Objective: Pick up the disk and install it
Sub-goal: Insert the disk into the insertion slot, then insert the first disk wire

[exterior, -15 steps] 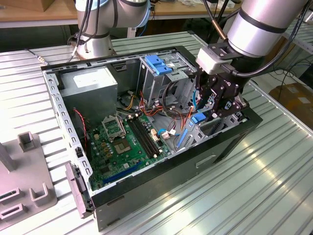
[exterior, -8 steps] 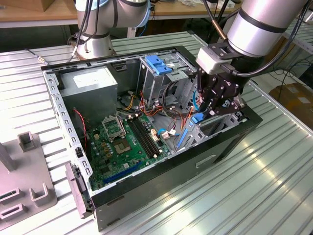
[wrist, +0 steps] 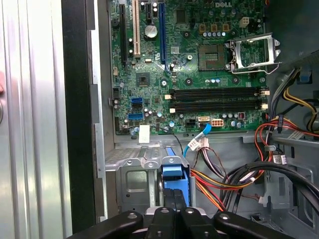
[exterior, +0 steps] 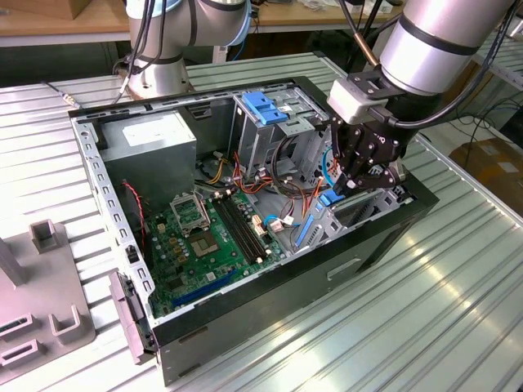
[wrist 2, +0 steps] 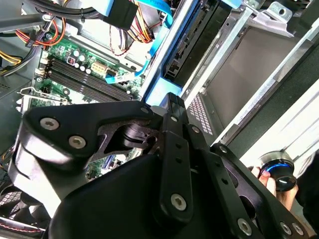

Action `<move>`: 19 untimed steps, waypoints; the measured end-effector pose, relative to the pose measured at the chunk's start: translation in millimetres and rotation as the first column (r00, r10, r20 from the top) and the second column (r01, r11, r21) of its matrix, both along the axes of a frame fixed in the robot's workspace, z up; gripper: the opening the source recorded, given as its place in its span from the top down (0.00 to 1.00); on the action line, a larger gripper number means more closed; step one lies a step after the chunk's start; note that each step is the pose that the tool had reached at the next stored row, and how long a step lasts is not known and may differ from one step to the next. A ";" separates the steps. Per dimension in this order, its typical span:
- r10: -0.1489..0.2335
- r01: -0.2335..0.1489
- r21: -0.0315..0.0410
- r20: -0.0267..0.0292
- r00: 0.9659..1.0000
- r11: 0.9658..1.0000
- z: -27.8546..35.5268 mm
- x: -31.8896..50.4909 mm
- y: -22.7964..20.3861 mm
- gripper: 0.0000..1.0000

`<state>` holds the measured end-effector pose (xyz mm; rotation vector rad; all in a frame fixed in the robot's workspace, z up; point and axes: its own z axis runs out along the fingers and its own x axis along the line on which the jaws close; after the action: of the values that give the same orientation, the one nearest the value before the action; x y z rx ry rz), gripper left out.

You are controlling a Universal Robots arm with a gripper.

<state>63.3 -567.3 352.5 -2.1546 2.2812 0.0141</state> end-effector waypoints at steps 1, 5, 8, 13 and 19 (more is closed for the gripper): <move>0.000 0.000 0.000 0.000 1.000 1.000 0.0 0.0 0.0 0.89; 0.000 0.000 0.000 0.000 1.000 1.000 0.0 0.0 0.0 0.89; 0.000 0.000 0.000 0.000 1.000 1.000 -0.1 0.0 0.0 0.89; 0.000 0.000 0.000 0.000 1.000 1.000 -0.8 8.2 0.0 0.89; 0.002 -0.002 -0.001 0.000 1.000 1.000 -2.2 25.7 0.1 0.89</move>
<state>89.0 -567.2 350.3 -2.1576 2.2796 0.0125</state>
